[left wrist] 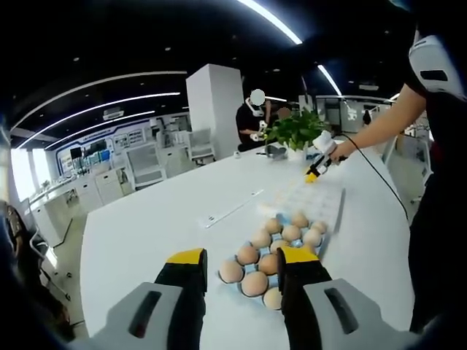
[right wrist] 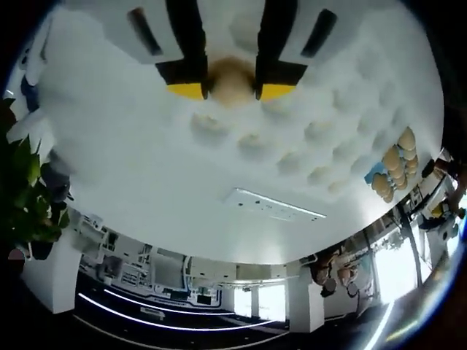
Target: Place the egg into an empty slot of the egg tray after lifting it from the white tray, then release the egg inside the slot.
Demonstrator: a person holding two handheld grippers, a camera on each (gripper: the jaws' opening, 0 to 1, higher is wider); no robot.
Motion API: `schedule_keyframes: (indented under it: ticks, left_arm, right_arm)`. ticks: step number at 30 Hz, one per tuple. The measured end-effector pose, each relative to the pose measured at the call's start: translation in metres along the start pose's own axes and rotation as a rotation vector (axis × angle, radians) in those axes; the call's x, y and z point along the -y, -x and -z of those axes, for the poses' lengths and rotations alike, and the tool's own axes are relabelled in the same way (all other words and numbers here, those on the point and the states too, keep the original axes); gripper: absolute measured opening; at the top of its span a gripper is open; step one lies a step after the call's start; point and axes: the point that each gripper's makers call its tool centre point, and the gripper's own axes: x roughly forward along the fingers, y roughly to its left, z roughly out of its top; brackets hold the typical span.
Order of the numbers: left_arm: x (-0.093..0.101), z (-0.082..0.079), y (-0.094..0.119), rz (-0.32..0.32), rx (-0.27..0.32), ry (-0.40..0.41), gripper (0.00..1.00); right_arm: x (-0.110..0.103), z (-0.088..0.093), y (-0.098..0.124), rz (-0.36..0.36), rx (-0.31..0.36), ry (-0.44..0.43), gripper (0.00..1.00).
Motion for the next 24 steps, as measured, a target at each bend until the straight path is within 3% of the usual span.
schedule_keyframes:
  ticks: [3,7,9,14,17,24]
  left_arm:
    - [-0.001,0.001,0.001,-0.004,0.0,0.001,0.38]
    - [-0.001,0.0,0.001,-0.001,0.001,0.0,0.38]
    - [-0.002,0.0,0.001,-0.002,0.002,-0.002,0.38]
    - [-0.001,0.0,-0.001,0.003,0.003,0.0,0.38]
    - [0.0,-0.001,-0.003,0.008,0.007,-0.002,0.38]
    - [-0.001,0.0,-0.002,0.006,0.007,-0.001,0.39]
  right_arm:
    - [-0.001,-0.002,0.0,0.038,-0.003,0.014,0.24]
    - [-0.001,-0.002,0.005,0.042,0.029,-0.034,0.23]
    - [-0.002,-0.008,0.009,0.044,0.047,0.021,0.23]
    - [-0.003,-0.035,0.021,0.033,0.127,0.048,0.23]
    - [-0.011,-0.04,0.022,0.022,0.108,0.147,0.23]
    - [-0.026,-0.047,0.019,-0.017,0.112,0.195,0.23]
